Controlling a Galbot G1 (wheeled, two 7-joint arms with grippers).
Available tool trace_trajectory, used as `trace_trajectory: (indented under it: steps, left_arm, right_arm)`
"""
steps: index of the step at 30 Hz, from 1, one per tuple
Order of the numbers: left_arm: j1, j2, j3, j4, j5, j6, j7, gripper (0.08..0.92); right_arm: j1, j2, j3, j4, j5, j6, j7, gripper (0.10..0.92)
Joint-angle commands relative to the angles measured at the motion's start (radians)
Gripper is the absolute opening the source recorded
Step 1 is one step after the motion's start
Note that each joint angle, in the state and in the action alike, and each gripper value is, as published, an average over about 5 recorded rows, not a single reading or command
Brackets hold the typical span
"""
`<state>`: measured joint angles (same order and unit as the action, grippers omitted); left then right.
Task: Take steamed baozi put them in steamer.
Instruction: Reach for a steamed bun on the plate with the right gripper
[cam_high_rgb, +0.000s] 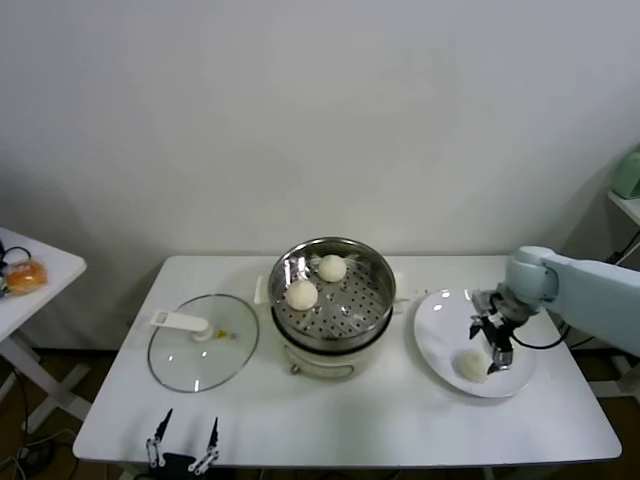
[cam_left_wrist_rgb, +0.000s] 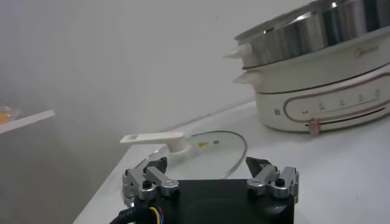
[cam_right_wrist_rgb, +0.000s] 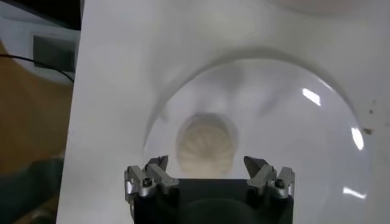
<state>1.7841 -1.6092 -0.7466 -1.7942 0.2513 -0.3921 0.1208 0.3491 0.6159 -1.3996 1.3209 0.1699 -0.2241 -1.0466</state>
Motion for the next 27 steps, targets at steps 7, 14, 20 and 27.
trace_trajectory:
  steps: [7,14,20,27]
  left_arm:
    - [0.002,-0.049,0.001,0.000,0.003,-0.002,-0.001,0.823]
    - [0.002,-0.049,0.003,-0.003,0.005,-0.003,-0.002,0.823]
    - [0.000,-0.049,0.003,-0.003,0.004,-0.004,-0.002,0.823]
    - [-0.002,-0.049,0.005,0.001,0.005,-0.006,-0.003,0.823]
  right_arm:
    - [-0.173,0.015,0.156,-0.048,-0.074,0.000,0.024,0.823]
    - [-0.156,0.012,0.150,-0.046,-0.075,0.002,0.023,0.823]
    - [-0.158,0.006,0.151,-0.046,-0.079,0.002,0.020,0.823]
    - [-0.153,0.014,0.159,-0.055,-0.087,0.002,0.032,0.697]
